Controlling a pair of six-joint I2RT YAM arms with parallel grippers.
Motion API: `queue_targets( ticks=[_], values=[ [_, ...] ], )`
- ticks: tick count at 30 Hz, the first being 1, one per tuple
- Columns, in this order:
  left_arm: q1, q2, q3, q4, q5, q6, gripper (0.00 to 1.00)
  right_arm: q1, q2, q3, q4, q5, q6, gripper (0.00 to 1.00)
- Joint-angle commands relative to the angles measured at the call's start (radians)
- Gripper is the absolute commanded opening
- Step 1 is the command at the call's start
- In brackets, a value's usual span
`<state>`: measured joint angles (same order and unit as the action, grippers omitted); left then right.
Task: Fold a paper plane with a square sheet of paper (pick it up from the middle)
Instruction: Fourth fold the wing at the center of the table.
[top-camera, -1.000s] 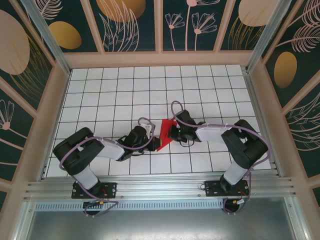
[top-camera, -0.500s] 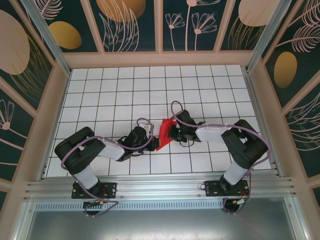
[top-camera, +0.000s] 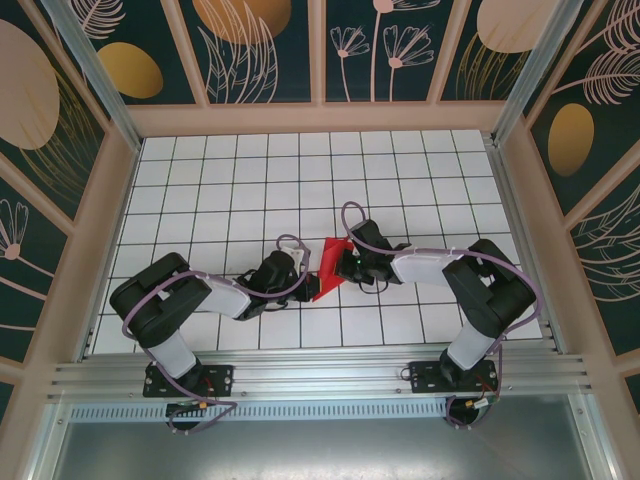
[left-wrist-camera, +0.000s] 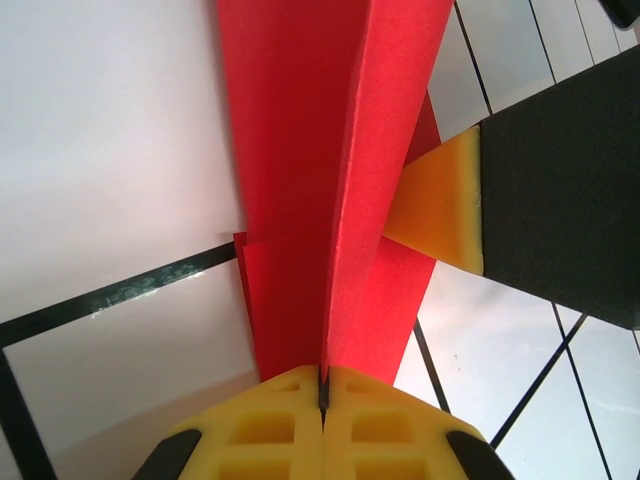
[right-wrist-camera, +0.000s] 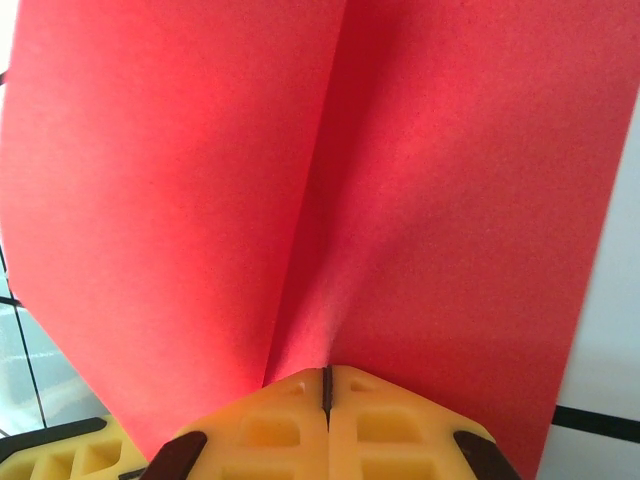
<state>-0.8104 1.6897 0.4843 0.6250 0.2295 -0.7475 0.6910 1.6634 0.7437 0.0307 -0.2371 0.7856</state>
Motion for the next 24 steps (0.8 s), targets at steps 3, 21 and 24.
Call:
queue_targets(
  ticks=[3, 21, 24],
  values=[
    [0.007, 0.018, 0.041, -0.084, -0.004, 0.056, 0.00, 0.007, 0.014, 0.023, -0.039, 0.019, -0.019, 0.05],
    [0.027, 0.088, 0.027, -0.033, 0.050, 0.039, 0.00, 0.012, -0.132, -0.009, 0.043, -0.045, -0.002, 0.06],
    [0.027, 0.084, 0.027, -0.033, 0.050, 0.036, 0.00, 0.018, -0.100, -0.002, 0.104, -0.098, 0.010, 0.05]
  ],
)
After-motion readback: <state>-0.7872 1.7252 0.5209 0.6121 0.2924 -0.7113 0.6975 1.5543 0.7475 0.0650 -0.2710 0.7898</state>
